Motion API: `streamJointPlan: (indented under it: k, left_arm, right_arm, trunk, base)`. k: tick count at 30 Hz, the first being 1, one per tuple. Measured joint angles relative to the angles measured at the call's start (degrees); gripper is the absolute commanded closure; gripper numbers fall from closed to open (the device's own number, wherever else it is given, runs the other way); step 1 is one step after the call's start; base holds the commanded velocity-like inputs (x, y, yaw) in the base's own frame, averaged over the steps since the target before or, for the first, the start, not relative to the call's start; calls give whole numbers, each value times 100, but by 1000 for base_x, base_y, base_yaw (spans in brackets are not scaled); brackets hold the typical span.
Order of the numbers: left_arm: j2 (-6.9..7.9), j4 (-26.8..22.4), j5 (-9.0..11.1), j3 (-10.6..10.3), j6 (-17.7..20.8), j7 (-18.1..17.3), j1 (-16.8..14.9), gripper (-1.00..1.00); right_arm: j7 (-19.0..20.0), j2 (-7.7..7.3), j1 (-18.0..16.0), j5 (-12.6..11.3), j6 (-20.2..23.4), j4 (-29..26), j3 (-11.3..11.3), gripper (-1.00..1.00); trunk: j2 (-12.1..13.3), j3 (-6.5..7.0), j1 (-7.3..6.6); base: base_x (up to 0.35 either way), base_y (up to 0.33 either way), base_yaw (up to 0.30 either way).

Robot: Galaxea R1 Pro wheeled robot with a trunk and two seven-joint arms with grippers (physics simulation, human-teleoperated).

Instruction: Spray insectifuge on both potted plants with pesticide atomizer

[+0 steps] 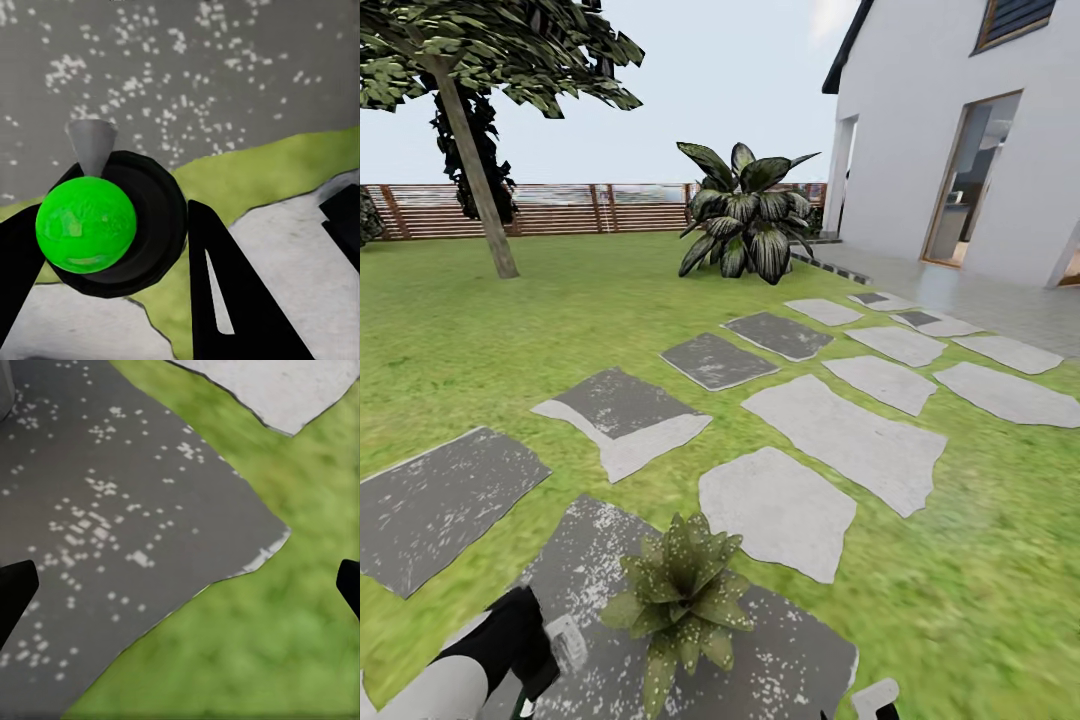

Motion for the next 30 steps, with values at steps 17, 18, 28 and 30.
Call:
streamJointPlan:
  k: [17,18,28,30]
  left_arm:
    - [-77,-475,10,337,168,-33,-160,100]
    - [-52,-477,6,337,167,-33,-150,100]
    - [-35,-406,221,434,100,33,-104,100]
    - [-67,-452,326,459,100,72,-104,100]
  right_arm:
    - [0,2,0,0,0,0,2,-100]
    - [0,0,0,0,0,0,2,-100]
    - [0,3,0,0,0,0,2,-100]
    - [0,2,0,0,0,0,2,-100]
  trunk:
    - [0,0,0]
    - [0,0,0]
    - [0,0,0]
    - [0,0,0]
  base:
    - [0,0,0]
    - [0,0,0]
    - [0,0,0]
    - [0,0,0]
